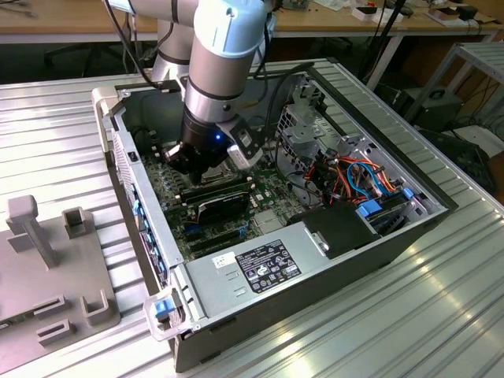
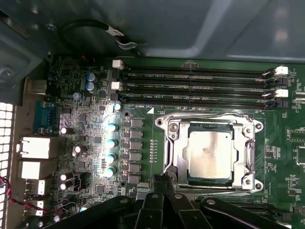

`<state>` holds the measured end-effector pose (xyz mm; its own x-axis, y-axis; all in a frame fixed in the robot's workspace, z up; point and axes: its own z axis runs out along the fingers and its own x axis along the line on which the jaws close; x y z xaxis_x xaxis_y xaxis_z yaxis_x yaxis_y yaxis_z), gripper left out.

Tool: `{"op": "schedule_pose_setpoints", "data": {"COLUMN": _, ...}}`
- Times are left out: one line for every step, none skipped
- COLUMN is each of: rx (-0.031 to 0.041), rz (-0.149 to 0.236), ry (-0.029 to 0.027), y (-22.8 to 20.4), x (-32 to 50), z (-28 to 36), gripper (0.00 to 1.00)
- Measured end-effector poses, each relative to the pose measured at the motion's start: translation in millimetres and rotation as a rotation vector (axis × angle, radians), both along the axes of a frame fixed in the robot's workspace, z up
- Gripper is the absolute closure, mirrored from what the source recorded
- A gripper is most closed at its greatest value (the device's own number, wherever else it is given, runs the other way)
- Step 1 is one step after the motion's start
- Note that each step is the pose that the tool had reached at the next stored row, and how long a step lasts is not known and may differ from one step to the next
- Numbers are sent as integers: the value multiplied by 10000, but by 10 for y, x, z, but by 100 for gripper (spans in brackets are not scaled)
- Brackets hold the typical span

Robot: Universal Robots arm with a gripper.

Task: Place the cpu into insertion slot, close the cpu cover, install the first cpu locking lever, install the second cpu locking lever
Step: 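Install the second cpu locking lever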

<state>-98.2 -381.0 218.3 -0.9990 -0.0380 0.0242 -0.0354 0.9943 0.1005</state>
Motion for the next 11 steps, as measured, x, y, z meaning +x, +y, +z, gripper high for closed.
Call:
{"op": "schedule_pose_setpoints", "data": {"rx": 0, "rz": 1, "ry": -1, "y": 5, "x": 1, "z": 17, "gripper": 89}}
{"op": "schedule_pose_setpoints", "data": {"rx": 0, "rz": 2, "ry": -2, "y": 7, "x": 1, "z": 32, "gripper": 89}}
{"op": "schedule_pose_setpoints", "data": {"rx": 0, "rz": 2, "ry": -1, "y": 8, "x": 1, "z": 42, "gripper": 89}}
{"op": "schedule_pose_setpoints", "data": {"rx": 1, "rz": 2, "ry": -2, "y": 8, "x": 1, "z": 42, "gripper": 89}}
{"op": "schedule_pose_setpoints", "data": {"rx": 4, "rz": 1, "ry": -4, "y": 9, "x": 1, "z": 42, "gripper": 89}}
{"op": "schedule_pose_setpoints", "data": {"rx": 3, "rz": 0, "ry": -4, "y": 9, "x": 1, "z": 43, "gripper": 89}}
{"op": "schedule_pose_setpoints", "data": {"rx": 1, "rz": 0, "ry": -2, "y": 8, "x": 1, "z": 45, "gripper": 89}}
{"op": "schedule_pose_setpoints", "data": {"rx": 1, "rz": 1, "ry": -3, "y": 8, "x": 1, "z": 45, "gripper": 89}}
{"op": "schedule_pose_setpoints", "data": {"rx": 1, "rz": 0, "ry": -1, "y": 8, "x": 1, "z": 49, "gripper": 89}}
{"op": "schedule_pose_setpoints", "data": {"rx": 1, "rz": 0, "ry": -2, "y": 8, "x": 1, "z": 52, "gripper": 89}}
{"op": "schedule_pose_setpoints", "data": {"rx": 1, "rz": 0, "ry": -2, "y": 8, "x": 1, "z": 53, "gripper": 89}}
